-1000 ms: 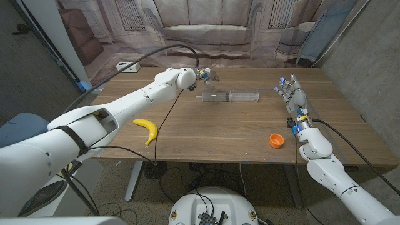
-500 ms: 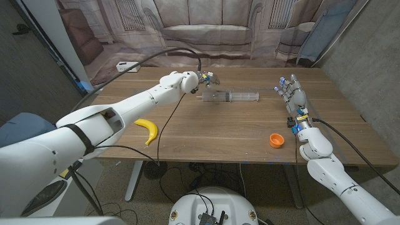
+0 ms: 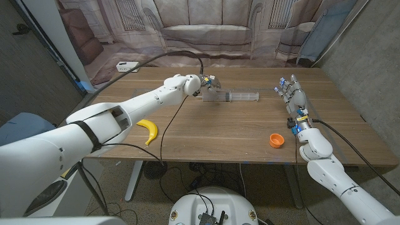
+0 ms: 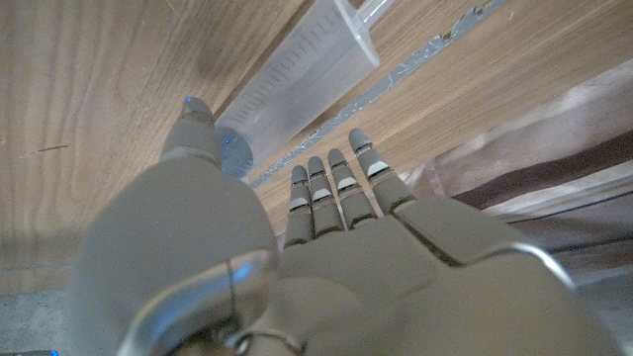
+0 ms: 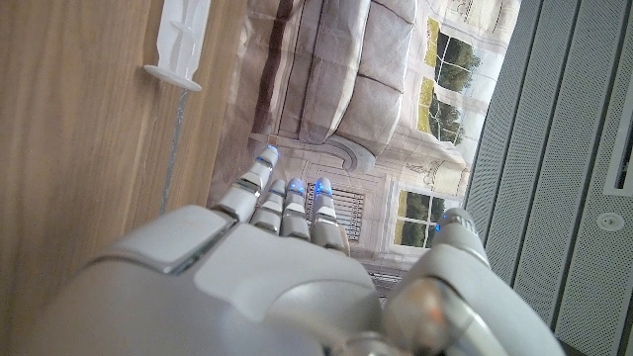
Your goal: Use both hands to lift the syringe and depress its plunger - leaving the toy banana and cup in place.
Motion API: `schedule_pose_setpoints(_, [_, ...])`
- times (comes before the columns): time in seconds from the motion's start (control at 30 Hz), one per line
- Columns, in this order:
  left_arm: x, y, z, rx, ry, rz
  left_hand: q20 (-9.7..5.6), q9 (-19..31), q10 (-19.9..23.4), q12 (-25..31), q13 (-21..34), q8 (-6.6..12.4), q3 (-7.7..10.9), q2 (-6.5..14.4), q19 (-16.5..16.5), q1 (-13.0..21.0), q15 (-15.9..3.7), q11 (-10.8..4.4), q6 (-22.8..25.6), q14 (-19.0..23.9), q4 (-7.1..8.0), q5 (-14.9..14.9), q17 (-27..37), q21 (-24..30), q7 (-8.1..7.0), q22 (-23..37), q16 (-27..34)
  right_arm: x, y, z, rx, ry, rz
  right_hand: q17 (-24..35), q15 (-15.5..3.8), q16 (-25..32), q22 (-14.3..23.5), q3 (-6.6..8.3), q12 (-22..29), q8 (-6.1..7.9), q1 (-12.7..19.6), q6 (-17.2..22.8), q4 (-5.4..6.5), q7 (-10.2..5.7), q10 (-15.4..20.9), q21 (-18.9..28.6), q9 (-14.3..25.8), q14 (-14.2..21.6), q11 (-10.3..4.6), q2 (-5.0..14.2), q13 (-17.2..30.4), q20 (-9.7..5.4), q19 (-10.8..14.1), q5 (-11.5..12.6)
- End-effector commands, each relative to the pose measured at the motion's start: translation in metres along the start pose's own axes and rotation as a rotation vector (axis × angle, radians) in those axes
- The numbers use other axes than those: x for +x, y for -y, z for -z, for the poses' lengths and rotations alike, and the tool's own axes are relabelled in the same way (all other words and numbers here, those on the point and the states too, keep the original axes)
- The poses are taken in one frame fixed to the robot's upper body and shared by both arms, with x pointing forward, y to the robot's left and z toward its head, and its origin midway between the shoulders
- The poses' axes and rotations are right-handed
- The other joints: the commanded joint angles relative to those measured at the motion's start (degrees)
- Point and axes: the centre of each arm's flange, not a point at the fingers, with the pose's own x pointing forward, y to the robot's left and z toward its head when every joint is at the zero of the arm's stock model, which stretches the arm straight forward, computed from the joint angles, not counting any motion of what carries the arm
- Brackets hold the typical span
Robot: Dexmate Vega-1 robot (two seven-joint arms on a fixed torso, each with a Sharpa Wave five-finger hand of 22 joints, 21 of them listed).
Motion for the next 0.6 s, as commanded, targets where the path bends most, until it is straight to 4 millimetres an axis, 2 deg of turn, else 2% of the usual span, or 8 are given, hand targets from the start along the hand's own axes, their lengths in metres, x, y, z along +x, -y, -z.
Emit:
schedule_pose_setpoints(0.03, [0.006,0.009,-0.001,-0.008,-0.015,-0.027,-0.06,0.2,0.5,0.3,0.2,0.46,0.39,0.1,0.7,0.7,0.07,0.00,0.7,0.7,-0.10,0.1,0.2,-0.2,0.03,0.1,0.2,-0.001,0.002,0.000,0.001,0.001,0.006,0.2,0.30,0.4,0.2,-0.08,0.3,-0.08,0.4,0.3,-0.03,0.30,0.3,0.2,0.3,0.1,0.02,0.10,0.2,0.00,0.5,0.2])
schedule_pose_setpoints(0.6, [0.010,0.021,-0.007,0.031,-0.021,-0.065,-0.07,0.3,2.0,0.8,0.3,0.82,0.66,0.0,1.6,1.2,-0.35,-0.36,2.1,1.7,0.12,0.0,0.2,-0.2,-0.17,0.1,0.3,-0.001,0.002,0.001,0.001,-0.005,0.001,0.2,0.33,0.4,0.2,-0.20,0.3,-0.11,0.4,0.3,0.01,0.34,0.3,0.1,0.3,0.0,0.01,0.08,0.2,0.09,0.5,0.2])
